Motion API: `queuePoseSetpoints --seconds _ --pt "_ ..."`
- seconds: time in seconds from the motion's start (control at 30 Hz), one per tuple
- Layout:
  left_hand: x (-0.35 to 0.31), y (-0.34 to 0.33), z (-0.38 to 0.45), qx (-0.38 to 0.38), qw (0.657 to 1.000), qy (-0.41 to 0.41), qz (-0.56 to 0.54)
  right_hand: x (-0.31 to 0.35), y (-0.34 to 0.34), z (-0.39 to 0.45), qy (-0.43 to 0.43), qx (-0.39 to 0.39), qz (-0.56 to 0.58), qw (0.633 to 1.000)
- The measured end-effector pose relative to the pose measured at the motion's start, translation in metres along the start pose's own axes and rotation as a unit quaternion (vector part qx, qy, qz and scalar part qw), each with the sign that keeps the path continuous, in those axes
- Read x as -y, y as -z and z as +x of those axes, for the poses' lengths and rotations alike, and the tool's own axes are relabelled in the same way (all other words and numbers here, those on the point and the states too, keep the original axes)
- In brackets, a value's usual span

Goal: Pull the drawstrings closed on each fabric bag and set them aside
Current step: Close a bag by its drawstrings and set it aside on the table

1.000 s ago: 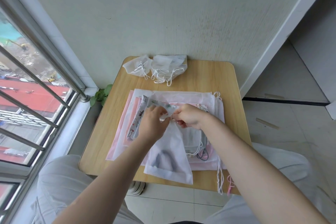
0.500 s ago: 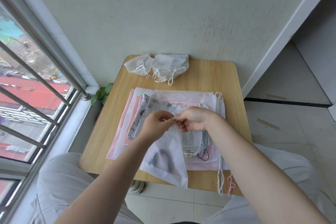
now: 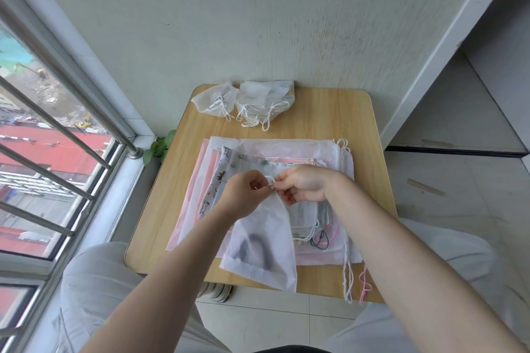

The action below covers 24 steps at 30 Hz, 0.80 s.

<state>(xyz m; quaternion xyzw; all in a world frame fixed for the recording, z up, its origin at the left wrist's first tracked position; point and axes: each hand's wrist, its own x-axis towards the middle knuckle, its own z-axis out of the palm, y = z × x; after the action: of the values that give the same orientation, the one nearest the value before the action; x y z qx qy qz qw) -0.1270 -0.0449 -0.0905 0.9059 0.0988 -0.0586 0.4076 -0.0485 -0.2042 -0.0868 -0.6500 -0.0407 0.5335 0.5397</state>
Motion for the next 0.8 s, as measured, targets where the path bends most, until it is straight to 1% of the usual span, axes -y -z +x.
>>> queuePoseSetpoints --seconds 0.07,0.13,0.3,0.53,0.6,0.63,0.73,0.8 --pt "0.0 -0.002 0.0 -0.016 1.0 -0.006 0.0 0.001 0.001 0.0 0.0 0.01 -0.003 1.0" --pt "0.002 -0.004 0.001 -0.027 0.999 -0.002 -0.019 0.002 0.002 0.001 -0.002 0.013 0.021 1.0" --pt "0.005 -0.004 -0.003 -0.057 0.995 0.007 -0.086 0.001 -0.002 0.008 -0.013 -0.032 0.089 0.995" --pt "0.006 0.001 0.0 -0.093 0.995 0.017 -0.024 0.006 -0.01 0.006 0.022 -0.037 0.103 0.994" --pt "0.004 0.004 0.003 -0.08 0.997 0.023 -0.003 0.005 -0.009 0.005 0.039 -0.066 0.1 0.992" --pt "0.003 0.005 0.004 -0.061 0.997 0.031 -0.018 0.005 -0.008 0.005 0.052 -0.094 0.087 0.99" --pt "-0.002 0.008 0.006 -0.01 0.987 0.085 -0.133 0.005 -0.009 0.006 0.092 -0.166 0.037 0.981" --pt "-0.004 0.012 0.007 0.01 0.979 0.111 -0.171 0.005 -0.011 0.006 0.107 -0.194 0.011 0.975"
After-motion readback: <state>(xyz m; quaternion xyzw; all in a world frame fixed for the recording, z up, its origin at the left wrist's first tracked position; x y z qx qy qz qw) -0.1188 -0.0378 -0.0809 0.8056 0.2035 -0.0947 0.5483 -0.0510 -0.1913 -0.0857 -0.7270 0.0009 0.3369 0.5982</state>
